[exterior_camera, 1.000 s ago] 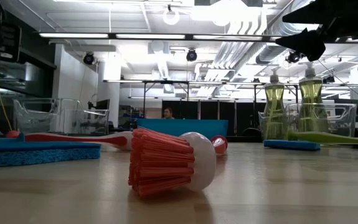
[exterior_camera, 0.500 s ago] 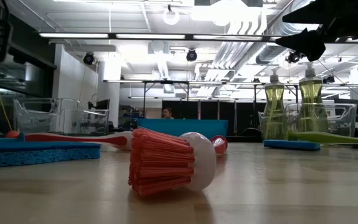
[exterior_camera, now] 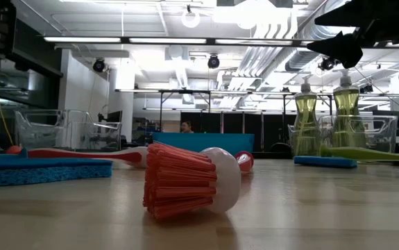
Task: Pick & Place Kitchen Sink Supplies
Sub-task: Put the green dish soap into the right transparent bin
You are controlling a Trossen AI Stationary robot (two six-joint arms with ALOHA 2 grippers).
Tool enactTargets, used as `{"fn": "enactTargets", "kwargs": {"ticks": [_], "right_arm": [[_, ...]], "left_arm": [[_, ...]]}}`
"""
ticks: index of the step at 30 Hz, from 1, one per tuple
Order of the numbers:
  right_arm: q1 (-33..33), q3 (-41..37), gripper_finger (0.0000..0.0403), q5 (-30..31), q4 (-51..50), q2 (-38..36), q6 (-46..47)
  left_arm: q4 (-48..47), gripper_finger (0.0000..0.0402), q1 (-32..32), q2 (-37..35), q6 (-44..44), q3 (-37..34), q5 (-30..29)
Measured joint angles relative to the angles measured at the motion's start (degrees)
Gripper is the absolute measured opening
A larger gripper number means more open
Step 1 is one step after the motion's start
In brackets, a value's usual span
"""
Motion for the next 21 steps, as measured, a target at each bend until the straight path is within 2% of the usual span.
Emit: {"fn": "enactTargets", "kwargs": {"ticks": [8, 21], "right_arm": [[0.00, 0.00, 0.0339, 0.01, 0.00, 0.01, 0.00], [0.01, 0.00, 0.0339, 0.01, 0.02, 0.02, 0.00]], "left_arm": [[1.93, 0.0356, 0.00, 9.09, 0.05, 1.88, -2.22], [4.21, 0.0356, 0.04, 14.83, -1.80, 1.80, -7.62]]}}
